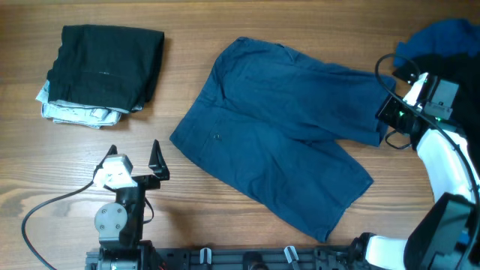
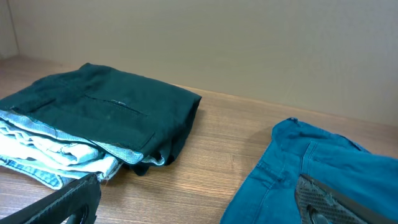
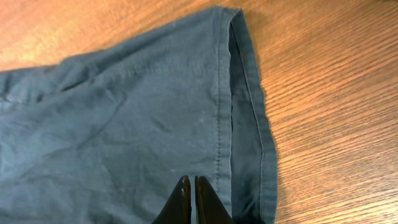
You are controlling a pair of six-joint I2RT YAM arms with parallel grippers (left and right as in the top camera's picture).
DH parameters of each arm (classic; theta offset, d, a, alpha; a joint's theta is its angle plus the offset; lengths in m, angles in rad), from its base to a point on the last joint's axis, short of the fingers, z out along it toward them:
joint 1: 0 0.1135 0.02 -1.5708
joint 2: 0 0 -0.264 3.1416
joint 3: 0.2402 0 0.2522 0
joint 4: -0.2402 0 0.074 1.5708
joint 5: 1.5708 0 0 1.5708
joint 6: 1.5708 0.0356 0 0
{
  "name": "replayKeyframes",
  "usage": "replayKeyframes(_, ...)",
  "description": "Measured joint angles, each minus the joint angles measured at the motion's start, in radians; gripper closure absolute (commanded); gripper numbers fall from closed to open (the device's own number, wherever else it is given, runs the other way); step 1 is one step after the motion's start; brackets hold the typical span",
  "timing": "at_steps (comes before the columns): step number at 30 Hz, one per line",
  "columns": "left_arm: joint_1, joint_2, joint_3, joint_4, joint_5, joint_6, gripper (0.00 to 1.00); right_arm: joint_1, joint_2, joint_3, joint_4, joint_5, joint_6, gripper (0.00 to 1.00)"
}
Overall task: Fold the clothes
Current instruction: 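Release the hem and lift the right gripper away, then reach the left gripper to the top waistband of the navy shorts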
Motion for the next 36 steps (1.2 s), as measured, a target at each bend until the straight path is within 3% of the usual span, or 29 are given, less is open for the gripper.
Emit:
replayKeyframes(7, 0.000, 0.000, 0.000, 0.000, 0.000, 0.000, 0.00, 0.000, 0.179, 0.000, 0.091, 0.008, -0.011, 0.95)
replayKeyframes(11, 0.000, 0.000, 0.000, 0.000, 0.000, 0.000, 0.00, 0.000, 0.197, 0.001, 0.102, 0.011, -0.011, 0.86)
replayKeyframes(18, 0.000, 0.000, 0.000, 0.006, 0.000, 0.000, 0.00, 0.000, 0.096, 0.102, -0.034, -0.016, -0.017, 0.49)
replayKeyframes(20, 0.000, 0.000, 0.000, 0.019, 0.000, 0.000, 0.00, 0.000, 0.031, 0.139, -0.060, -0.025, -0.013, 0.42)
replayKeyframes(24, 0.000, 0.000, 0.000, 0.007, 0.000, 0.000, 0.00, -0.001, -0.120, 0.185, -0.106, -0.034, -0.018, 0.11)
replayKeyframes(27, 0.000, 0.000, -0.003, 0.063, 0.025, 0.000, 0.00, -0.002, -0.215, 0.188, -0.137, -0.039, -0.019, 0.02)
replayKeyframes(30, 0.000, 0.000, 0.002, 0.104, 0.105, 0.000, 0.00, -0.002, -0.265, 0.188, -0.164, -0.038, -0.019, 0.01)
replayKeyframes(36, 0.000, 0.102, 0.153, -0.008, 0.200, 0.000, 0.00, -0.002, -0.276, 0.188, -0.197, -0.038, -0.018, 0.00)
